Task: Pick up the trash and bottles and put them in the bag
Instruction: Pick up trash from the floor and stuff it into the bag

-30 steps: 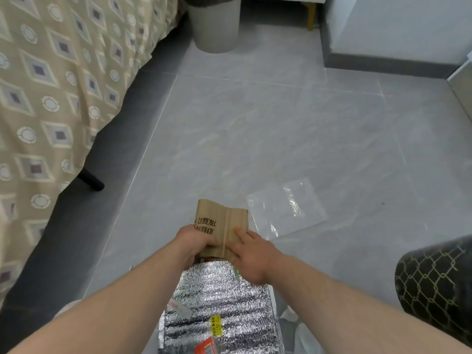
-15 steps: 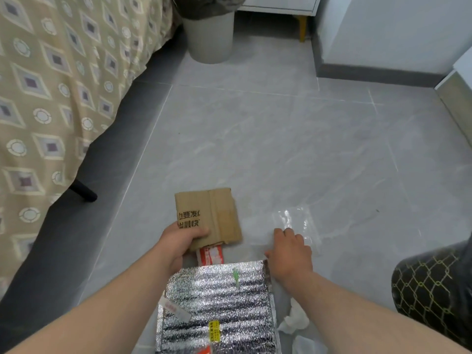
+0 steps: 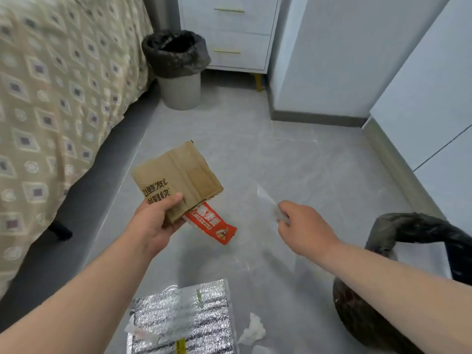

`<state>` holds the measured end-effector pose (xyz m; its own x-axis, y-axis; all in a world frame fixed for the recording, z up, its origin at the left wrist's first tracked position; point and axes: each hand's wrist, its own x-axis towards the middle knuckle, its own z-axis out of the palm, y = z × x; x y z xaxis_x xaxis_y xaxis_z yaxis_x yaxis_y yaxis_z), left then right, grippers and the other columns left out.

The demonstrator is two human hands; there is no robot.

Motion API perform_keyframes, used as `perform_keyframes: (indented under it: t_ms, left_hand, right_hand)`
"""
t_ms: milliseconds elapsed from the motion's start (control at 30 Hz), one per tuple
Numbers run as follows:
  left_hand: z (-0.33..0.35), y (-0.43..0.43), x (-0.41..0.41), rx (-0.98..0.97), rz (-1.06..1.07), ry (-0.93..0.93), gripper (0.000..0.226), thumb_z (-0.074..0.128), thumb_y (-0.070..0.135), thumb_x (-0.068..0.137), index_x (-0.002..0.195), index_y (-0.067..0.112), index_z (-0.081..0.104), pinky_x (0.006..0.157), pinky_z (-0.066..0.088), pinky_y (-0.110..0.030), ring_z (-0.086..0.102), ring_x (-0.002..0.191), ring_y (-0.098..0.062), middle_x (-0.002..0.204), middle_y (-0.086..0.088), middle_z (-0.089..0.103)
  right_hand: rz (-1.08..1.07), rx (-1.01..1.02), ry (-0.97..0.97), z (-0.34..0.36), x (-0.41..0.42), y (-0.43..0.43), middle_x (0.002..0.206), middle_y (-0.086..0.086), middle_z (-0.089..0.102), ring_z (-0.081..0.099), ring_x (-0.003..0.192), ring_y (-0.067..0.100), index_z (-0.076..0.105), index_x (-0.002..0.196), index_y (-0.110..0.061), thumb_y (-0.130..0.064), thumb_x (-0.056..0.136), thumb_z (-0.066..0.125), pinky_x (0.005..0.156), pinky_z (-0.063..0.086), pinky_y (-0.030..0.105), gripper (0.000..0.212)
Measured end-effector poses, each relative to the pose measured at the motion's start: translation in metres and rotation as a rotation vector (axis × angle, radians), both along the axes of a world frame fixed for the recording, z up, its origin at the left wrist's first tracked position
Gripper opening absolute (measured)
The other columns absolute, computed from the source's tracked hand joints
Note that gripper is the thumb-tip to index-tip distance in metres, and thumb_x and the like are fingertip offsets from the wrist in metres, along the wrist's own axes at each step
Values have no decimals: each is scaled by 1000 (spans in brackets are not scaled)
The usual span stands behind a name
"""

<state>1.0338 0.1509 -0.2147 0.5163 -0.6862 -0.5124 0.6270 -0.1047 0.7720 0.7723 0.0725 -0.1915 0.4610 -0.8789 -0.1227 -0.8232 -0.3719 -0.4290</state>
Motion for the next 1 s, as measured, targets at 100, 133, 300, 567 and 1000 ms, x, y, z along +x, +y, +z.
perform_keyframes:
  t_ms: [100,133,300,567,1000]
  left_hand:
    - [50,-11,-39,-69,-57,7,22,62,1,85,101,17,59,69,52,-37,67,87,-19,93,-3,70]
    - [65,-13,-55,-91,-87,13,22,61,1,85,101,17,59,69,52,-37,66,87,-19,91,-2,71]
    - [119,-25,-157,-192,-262,91,17,59,2,86,94,17,62,72,57,-39,72,78,-18,72,2,76]
    - [135,-55,-327,-180,-467,548,8,63,13,85,92,15,67,63,59,-29,72,70,-18,80,-4,76]
    - [13,-37,-441,370,-661,227,40,70,9,82,118,10,53,56,55,-39,66,81,-33,100,-16,67]
  right_hand:
    - [14,-73,-22,69,-46,5,63,1,48,45,57,22,39,69,-19,-10,86,47,50,30,30,20]
    - [-20,-90,-51,88,-65,7,66,3,53,50,60,22,46,74,-17,-10,86,47,51,34,31,14]
    - [-407,-257,-335,145,-168,19,80,-1,67,59,74,9,62,86,-19,-5,82,51,59,45,18,19]
    - [-831,-302,-760,164,-287,17,95,-7,69,65,57,0,59,95,-34,-2,84,44,41,46,20,37]
    - [-890,-166,-719,116,-331,24,105,-5,67,61,60,2,58,108,-38,-1,85,44,56,50,28,45]
